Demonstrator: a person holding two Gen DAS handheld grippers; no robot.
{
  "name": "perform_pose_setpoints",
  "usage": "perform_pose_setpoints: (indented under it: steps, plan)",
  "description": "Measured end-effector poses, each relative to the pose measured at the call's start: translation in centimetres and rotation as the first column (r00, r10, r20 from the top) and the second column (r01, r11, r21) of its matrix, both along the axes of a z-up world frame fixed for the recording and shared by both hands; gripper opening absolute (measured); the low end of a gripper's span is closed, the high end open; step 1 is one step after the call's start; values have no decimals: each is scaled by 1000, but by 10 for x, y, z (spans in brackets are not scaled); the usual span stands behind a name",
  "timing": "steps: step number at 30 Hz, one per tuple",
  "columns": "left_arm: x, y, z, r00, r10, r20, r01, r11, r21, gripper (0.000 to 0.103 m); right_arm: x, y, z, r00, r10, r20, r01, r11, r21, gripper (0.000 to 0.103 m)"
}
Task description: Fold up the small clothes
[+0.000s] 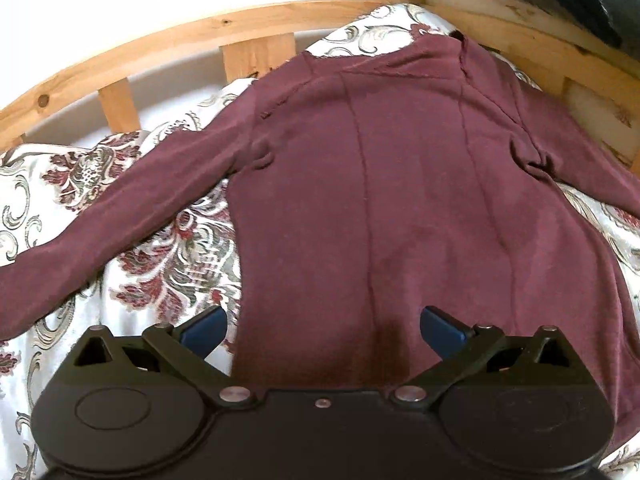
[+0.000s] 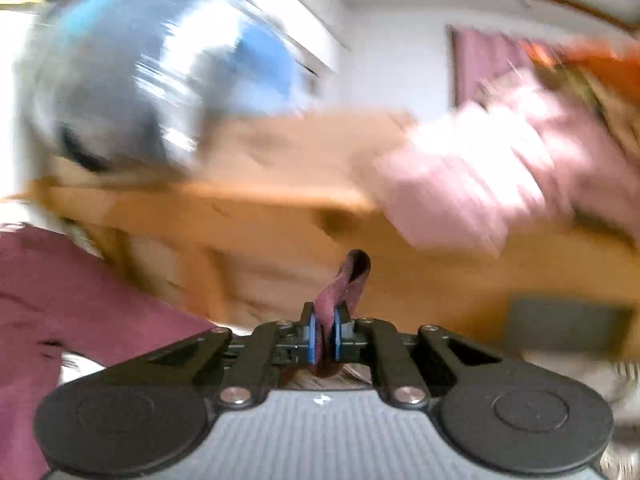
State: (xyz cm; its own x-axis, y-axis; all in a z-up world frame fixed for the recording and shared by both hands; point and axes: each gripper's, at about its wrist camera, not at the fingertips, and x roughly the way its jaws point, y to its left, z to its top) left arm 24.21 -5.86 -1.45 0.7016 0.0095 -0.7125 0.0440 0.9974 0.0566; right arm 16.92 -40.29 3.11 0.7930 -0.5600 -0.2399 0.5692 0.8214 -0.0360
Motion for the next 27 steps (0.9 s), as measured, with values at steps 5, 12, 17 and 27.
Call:
perform_pose_setpoints:
  steps: [5,12,17,27]
  plan:
    - [5,15,6,999,41,15,-41,999,-5,102,23,71,30,950,309,47,-301,945,-132,10]
    - [12,48,13,986,164,9,-163,986,-29,102,48,162,32,734,679,7,-677,732,-77,10]
    - [11,69,11,976,216,5,-216,976,-8,102,44,212,6,600,796,-79,-800,598,-43,10]
    - [12,85,15,964,266,-18,-267,960,-85,102,42,227,-32,450,877,-169,-866,475,155,39]
